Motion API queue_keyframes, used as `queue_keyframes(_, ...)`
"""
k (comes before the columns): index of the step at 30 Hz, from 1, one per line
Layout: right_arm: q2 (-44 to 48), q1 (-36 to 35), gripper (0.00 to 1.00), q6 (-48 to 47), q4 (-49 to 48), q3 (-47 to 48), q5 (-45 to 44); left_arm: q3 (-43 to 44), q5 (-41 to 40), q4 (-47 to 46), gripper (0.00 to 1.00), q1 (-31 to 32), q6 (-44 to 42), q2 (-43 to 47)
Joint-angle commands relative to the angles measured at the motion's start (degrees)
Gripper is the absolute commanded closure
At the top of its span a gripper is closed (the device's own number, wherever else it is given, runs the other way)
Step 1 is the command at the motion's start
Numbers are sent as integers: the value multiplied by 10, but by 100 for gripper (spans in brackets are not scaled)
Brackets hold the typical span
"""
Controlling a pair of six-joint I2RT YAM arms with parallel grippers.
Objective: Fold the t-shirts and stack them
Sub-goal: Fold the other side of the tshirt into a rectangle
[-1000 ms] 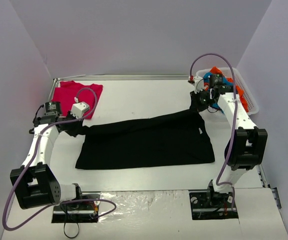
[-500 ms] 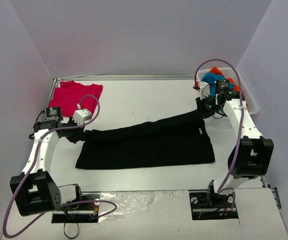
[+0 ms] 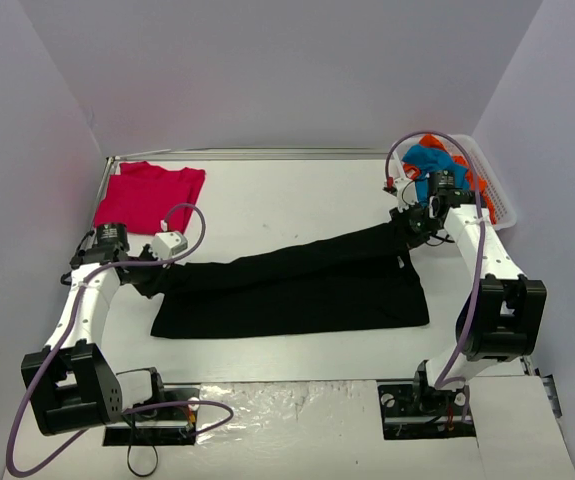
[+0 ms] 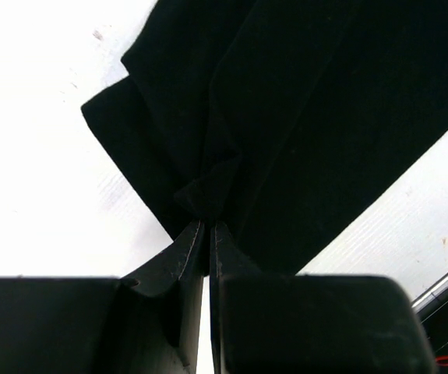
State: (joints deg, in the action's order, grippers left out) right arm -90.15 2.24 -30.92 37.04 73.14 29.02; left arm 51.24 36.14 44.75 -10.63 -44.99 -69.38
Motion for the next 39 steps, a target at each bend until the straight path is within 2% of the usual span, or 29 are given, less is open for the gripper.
queue_keyframes(1,30,5,100,-16,23,-17,-14,-8,4,19,98,-4,-33,21)
queue_keyframes(7,25,5,100,-35,28,-48,-32,-25,-4,26,97,-4,-62,26)
queue_keyframes(10,11,5,100,-46,30,-58,-26,-30,-4,30,91,-4,-75,18)
queue_keyframes(14,-21,4,100,-63,40,-58,-23,-26,2,64,74,-4,-131,-5)
queue_keyframes(16,-46,5,93,-69,44,-56,-26,-13,11,110,70,-4,-158,-29)
queue_keyframes(17,-64,5,81,-74,54,-51,-27,-7,13,128,66,-4,-184,-38)
queue_keyframes(18,-71,5,75,-76,56,-48,-32,-1,16,153,65,-4,-192,-48)
queue_keyframes(22,-97,5,61,-90,84,-33,-21,19,14,170,62,-4,-197,-71)
queue_keyframes(29,-87,7,54,-123,133,-6,2,46,31,148,62,-4,-162,-44)
queue_keyframes(33,-100,7,52,-158,192,12,21,72,39,143,62,-4,-135,-44)
queue_keyframes(39,-79,12,47,-196,216,2,47,80,47,119,62,-4,-101,-46)
